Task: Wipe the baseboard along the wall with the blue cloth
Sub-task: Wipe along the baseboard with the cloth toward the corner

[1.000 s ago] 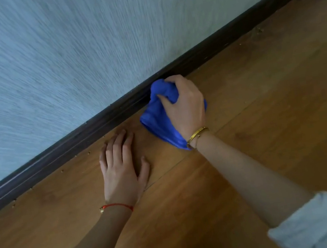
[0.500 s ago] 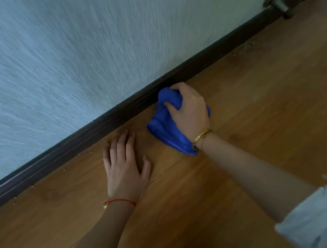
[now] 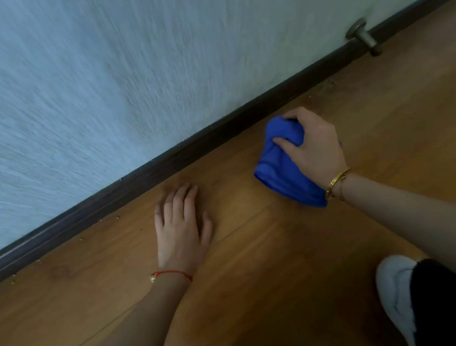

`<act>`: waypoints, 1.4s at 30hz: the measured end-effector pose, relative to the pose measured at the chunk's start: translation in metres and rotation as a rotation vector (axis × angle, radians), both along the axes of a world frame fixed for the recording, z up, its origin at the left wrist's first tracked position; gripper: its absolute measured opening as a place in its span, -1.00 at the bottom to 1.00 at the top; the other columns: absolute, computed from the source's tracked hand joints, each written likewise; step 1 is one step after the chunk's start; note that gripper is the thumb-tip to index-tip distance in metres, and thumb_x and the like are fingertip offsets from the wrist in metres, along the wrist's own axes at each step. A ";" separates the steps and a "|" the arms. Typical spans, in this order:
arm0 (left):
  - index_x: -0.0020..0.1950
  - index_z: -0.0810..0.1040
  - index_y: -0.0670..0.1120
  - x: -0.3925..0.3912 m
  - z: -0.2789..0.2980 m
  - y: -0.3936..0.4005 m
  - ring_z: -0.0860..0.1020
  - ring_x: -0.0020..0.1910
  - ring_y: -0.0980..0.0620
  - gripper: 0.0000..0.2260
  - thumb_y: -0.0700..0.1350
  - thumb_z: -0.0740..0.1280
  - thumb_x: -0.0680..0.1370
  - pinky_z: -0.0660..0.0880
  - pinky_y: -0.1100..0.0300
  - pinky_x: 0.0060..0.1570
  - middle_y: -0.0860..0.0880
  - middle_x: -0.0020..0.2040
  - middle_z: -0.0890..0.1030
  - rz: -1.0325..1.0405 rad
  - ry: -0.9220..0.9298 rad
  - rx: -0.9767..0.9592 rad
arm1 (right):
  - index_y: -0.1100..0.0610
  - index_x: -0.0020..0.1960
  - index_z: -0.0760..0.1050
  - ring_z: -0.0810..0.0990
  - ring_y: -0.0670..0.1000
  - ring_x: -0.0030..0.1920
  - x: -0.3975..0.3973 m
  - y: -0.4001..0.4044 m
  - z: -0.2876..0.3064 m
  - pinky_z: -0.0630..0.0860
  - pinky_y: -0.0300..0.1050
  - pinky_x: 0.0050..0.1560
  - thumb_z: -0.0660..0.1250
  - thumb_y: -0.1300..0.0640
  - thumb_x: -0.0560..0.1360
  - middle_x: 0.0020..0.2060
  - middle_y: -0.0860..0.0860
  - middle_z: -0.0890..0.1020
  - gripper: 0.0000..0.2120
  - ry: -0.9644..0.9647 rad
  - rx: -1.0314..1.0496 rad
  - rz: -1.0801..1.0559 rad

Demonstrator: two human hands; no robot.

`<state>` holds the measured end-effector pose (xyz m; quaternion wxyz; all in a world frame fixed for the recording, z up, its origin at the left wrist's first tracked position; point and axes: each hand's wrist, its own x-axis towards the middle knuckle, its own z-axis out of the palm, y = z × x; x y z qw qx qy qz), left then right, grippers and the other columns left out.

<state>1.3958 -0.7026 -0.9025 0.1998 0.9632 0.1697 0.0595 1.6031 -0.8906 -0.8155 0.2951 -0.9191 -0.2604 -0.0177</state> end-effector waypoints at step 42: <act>0.44 0.48 -0.19 0.096 -0.017 -0.084 0.38 0.46 -0.15 -0.56 -0.06 0.26 0.58 0.25 -0.15 0.48 -0.14 0.45 0.48 0.135 -0.088 0.124 | 0.24 -0.18 0.49 0.52 0.10 -0.18 0.069 0.011 -0.081 0.44 -0.09 -0.15 0.49 0.30 0.37 -0.26 0.09 0.55 -0.83 -0.008 0.298 0.043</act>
